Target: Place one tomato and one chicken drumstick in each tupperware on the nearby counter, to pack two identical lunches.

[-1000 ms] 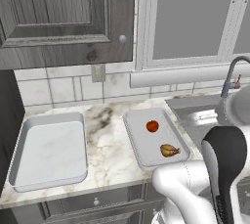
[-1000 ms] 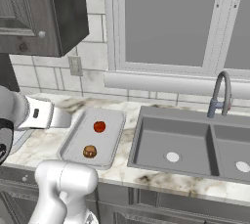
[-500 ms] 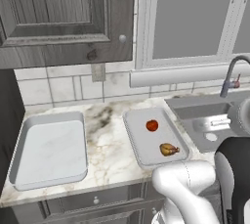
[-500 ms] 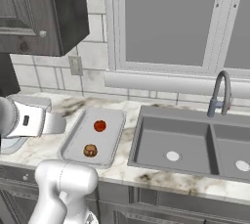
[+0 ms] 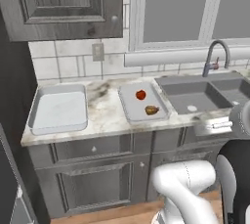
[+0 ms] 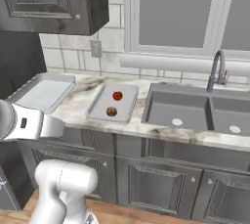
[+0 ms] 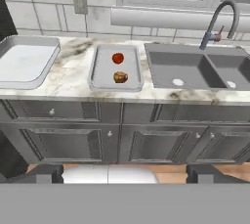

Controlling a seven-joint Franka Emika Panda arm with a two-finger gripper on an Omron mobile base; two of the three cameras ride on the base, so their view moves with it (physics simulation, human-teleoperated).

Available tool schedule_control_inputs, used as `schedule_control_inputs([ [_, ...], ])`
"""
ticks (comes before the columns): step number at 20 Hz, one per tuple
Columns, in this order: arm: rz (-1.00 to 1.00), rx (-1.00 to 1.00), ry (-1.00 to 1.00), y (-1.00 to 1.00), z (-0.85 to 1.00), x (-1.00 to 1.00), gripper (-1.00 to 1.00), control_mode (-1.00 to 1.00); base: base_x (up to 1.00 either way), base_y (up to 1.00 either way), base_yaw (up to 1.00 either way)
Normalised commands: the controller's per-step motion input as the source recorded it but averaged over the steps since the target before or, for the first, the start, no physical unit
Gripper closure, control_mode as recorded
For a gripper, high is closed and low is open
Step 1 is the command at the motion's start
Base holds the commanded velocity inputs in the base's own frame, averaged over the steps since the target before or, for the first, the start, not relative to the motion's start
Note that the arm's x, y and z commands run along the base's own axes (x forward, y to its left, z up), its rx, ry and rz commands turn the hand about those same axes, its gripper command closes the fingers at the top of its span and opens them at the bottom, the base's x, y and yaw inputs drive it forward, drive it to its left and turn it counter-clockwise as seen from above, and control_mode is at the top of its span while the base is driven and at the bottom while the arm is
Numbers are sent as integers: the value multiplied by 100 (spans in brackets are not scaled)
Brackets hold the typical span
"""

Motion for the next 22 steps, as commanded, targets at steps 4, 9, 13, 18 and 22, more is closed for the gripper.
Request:
schedule_control_inputs([
  [4, 0, 0, 0, 0, 0, 0, -100, 100, -100, 29, 8],
  [9, 0, 0, 0, 0, 0, 0, -100, 100, -100, 51, 9],
  [13, 0, 0, 0, 0, 0, 0, -100, 100, -98, 70, 11],
  [18, 0, 0, 0, 0, 0, 0, -100, 100, -29, 100, 10],
  [22, 0, 0, 0, 0, 0, 0, -100, 100, 0, 100, 6],
])
